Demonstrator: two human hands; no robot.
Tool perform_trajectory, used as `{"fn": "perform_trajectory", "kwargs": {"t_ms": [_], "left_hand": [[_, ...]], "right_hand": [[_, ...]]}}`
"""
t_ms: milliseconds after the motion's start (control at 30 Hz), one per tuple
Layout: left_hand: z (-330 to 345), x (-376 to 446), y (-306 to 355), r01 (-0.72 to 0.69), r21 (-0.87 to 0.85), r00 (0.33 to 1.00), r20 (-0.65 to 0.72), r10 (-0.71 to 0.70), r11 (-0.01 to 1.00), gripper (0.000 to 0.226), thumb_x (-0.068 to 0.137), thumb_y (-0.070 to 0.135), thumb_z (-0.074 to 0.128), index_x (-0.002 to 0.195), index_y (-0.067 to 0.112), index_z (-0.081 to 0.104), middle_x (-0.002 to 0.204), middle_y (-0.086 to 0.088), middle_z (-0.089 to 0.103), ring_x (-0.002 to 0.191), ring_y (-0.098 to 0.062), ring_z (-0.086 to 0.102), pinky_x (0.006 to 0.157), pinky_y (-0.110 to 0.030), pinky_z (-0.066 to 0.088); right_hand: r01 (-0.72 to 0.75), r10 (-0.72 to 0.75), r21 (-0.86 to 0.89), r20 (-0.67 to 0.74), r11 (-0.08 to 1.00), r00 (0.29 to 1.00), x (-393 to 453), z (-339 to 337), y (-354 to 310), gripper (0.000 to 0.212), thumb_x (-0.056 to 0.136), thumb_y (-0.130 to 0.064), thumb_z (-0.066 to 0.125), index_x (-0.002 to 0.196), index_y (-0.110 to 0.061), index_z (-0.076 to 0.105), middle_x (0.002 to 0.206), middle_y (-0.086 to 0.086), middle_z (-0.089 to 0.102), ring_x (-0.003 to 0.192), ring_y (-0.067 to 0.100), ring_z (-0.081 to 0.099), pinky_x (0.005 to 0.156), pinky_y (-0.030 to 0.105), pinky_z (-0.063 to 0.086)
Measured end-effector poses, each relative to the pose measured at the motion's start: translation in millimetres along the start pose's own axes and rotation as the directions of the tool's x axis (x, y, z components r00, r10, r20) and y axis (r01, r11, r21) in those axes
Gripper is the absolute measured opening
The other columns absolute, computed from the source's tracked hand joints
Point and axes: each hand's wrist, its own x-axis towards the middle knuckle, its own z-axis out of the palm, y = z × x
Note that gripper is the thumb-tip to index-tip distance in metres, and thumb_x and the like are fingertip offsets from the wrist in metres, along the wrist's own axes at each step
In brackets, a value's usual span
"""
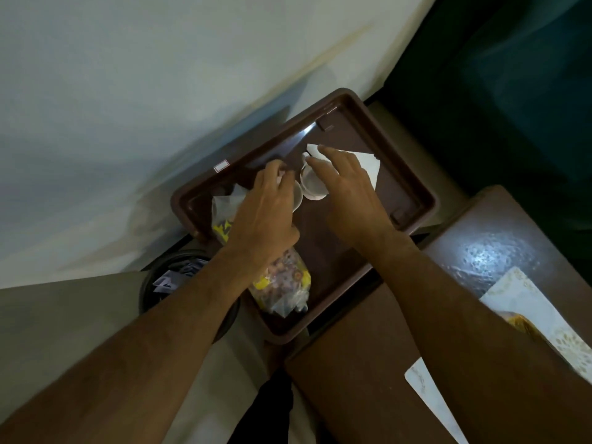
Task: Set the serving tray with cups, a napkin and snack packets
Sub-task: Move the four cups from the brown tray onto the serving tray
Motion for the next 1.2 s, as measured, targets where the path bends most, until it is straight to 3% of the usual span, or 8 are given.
{"fn": "perform_trajectory", "kwargs": {"t_ms": [167,400,600,700,833,1000,1100,1200], "left_hand": [[0.6,10.3,3.3,0.015,-0.102,0.999,-0.027,-0.018,0.995,0.080,0.077,-0.001,0.083,0.148,0.008,0.047,0.159,-0.006,0.037,0.145,-0.024,0.041,0.112,-0.032,0.048],[4.4,15.1,2.4,0.027,-0.103,0.998,-0.053,-0.032,0.994,0.085,0.077,-0.007,0.082,0.153,0.008,0.046,0.161,-0.006,0.038,0.150,-0.025,0.038,0.113,-0.030,0.044],[9.4,15.1,0.3,0.047,-0.084,0.992,-0.113,-0.057,0.995,0.073,0.080,-0.004,0.083,0.146,0.007,0.054,0.153,-0.011,0.050,0.141,-0.029,0.048,0.108,-0.034,0.047],[13.1,10.9,-1.0,0.078,-0.114,0.986,-0.138,-0.094,0.990,0.066,0.076,-0.001,0.087,0.136,0.008,0.061,0.138,-0.010,0.057,0.130,-0.028,0.055,0.099,-0.033,0.051],[13.8,5.5,4.2,0.163,-0.134,0.971,-0.153,-0.183,0.977,0.058,0.074,0.015,0.092,0.126,0.008,0.067,0.124,-0.009,0.062,0.119,-0.026,0.057,0.090,-0.030,0.048],[18.1,4.1,10.1,0.245,0.063,0.950,-0.217,-0.227,0.967,0.047,0.074,0.046,0.087,0.099,0.010,0.072,0.100,-0.006,0.072,0.108,-0.027,0.055,0.088,-0.039,0.047],[23.1,0.3,13.3,0.268,0.092,0.935,-0.265,-0.236,0.959,0.035,0.079,0.047,0.085,0.091,0.016,0.076,0.089,-0.001,0.076,0.106,-0.025,0.055,0.092,-0.043,0.044],[24.3,-5.0,21.7,0.306,0.073,0.923,-0.268,-0.277,0.949,0.029,0.084,0.044,0.082,0.088,0.016,0.075,0.086,-0.002,0.076,0.103,-0.025,0.061,0.093,-0.043,0.042]], "right_hand": [[0.013,-0.007,-0.077,0.072,0.997,0.997,11.8,0.8,3.3,0.068,0.081,0.003,0.072,0.144,-0.018,0.056,0.157,0.011,0.046,0.143,0.038,0.039,0.100,0.056,0.044],[-0.084,0.084,-0.022,0.011,0.996,0.996,5.7,2.8,12.2,0.076,0.074,0.001,0.083,0.144,-0.013,0.057,0.149,0.019,0.047,0.132,0.042,0.046,0.094,0.059,0.051],[-0.143,0.143,-0.015,0.018,0.990,0.990,0.8,-6.0,27.7,0.076,0.077,-0.001,0.086,0.145,-0.007,0.054,0.159,0.019,0.041,0.138,0.041,0.046,0.106,0.049,0.046],[-0.186,0.186,0.003,-0.022,0.983,0.982,-2.6,-7.4,33.3,0.069,0.076,0.016,0.072,0.141,-0.003,0.059,0.149,0.020,0.053,0.136,0.042,0.051,0.106,0.050,0.046],[-0.259,0.262,0.040,-0.126,0.965,0.957,-8.6,-6.6,35.5,0.052,0.078,0.018,0.065,0.125,-0.003,0.070,0.128,0.019,0.065,0.113,0.039,0.064,0.091,0.047,0.056],[-0.394,0.408,0.105,-0.213,0.913,0.888,-18.9,-4.9,35.2,0.019,0.091,-0.008,0.075,0.109,-0.004,0.077,0.105,0.015,0.071,0.092,0.028,0.066,0.081,0.036,0.052],[-0.451,0.476,0.156,-0.206,0.879,0.855,-26.7,0.9,30.1,0.013,0.094,-0.016,0.074,0.103,-0.008,0.078,0.098,0.009,0.074,0.087,0.021,0.067,0.085,0.041,0.059],[-0.466,0.513,0.229,-0.236,0.855,0.825,-33.9,6.4,20.2,0.010,0.093,-0.019,0.076,0.095,-0.010,0.079,0.090,0.006,0.076,0.078,0.014,0.065,0.079,0.032,0.057]]}}
